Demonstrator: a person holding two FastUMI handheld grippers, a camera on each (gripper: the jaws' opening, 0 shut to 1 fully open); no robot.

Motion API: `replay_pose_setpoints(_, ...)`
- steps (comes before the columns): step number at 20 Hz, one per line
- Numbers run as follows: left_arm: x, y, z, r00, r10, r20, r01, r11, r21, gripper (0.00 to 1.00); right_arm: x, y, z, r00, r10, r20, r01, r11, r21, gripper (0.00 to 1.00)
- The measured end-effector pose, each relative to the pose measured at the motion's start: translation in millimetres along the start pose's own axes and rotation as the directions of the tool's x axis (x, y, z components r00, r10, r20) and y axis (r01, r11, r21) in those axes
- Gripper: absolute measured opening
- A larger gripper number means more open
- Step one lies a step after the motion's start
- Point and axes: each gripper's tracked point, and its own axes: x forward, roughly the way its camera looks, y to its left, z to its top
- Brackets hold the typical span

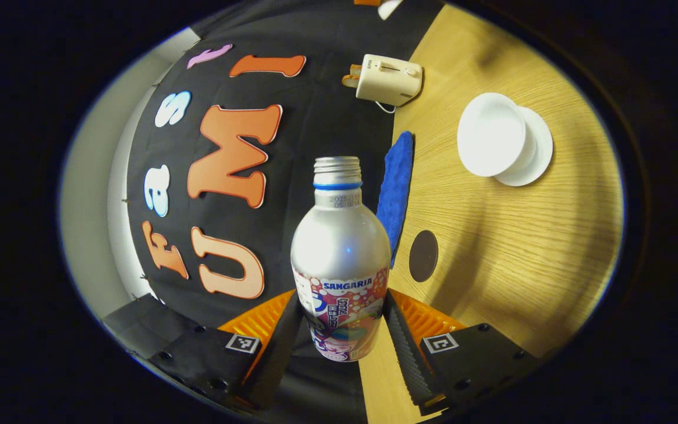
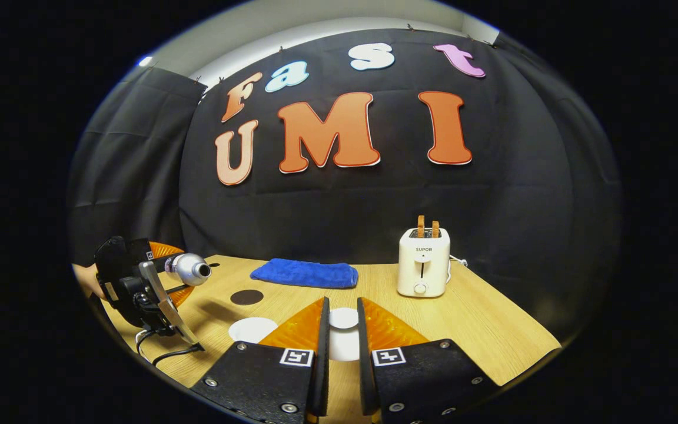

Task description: Open the teacup lid with one hand, grasp the water bottle and pour water into the teacup with the other hand; after pouring, place the water bottle on the coaster and then close the teacup lid.

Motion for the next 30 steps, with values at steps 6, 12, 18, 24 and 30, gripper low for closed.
replay_pose_setpoints(6,1.8,-0.8,6.9,0.999,-0.012,0.030,0.007,0.985,0.175,0.86,-1.8,0.0,-1.9,1.000,0.000,0.002,0.000,1.000,0.003,0.22)
replay_pose_setpoints(12,6.5,0.2,19.8,0.998,-0.026,0.053,0.009,0.955,0.296,0.86,-5.0,-0.9,-0.2,1.000,-0.002,0.007,0.002,1.000,-0.002,0.22)
replay_pose_setpoints(18,7.6,-2.4,26.5,0.997,-0.051,0.064,0.022,0.917,0.399,0.83,-6.7,-2.8,0.6,1.000,0.000,0.014,0.000,1.000,-0.002,0.22)
replay_pose_setpoints(24,8.6,-2.1,31.0,0.996,-0.064,0.060,0.028,0.885,0.466,0.86,-8.0,-3.6,1.9,1.000,0.007,0.014,-0.007,1.000,0.003,0.22)
replay_pose_setpoints(30,8.8,2.7,33.9,0.996,-0.066,0.063,0.020,0.837,0.546,0.84,-8.6,-0.8,4.2,1.000,0.012,0.014,-0.012,1.000,-0.005,0.22)
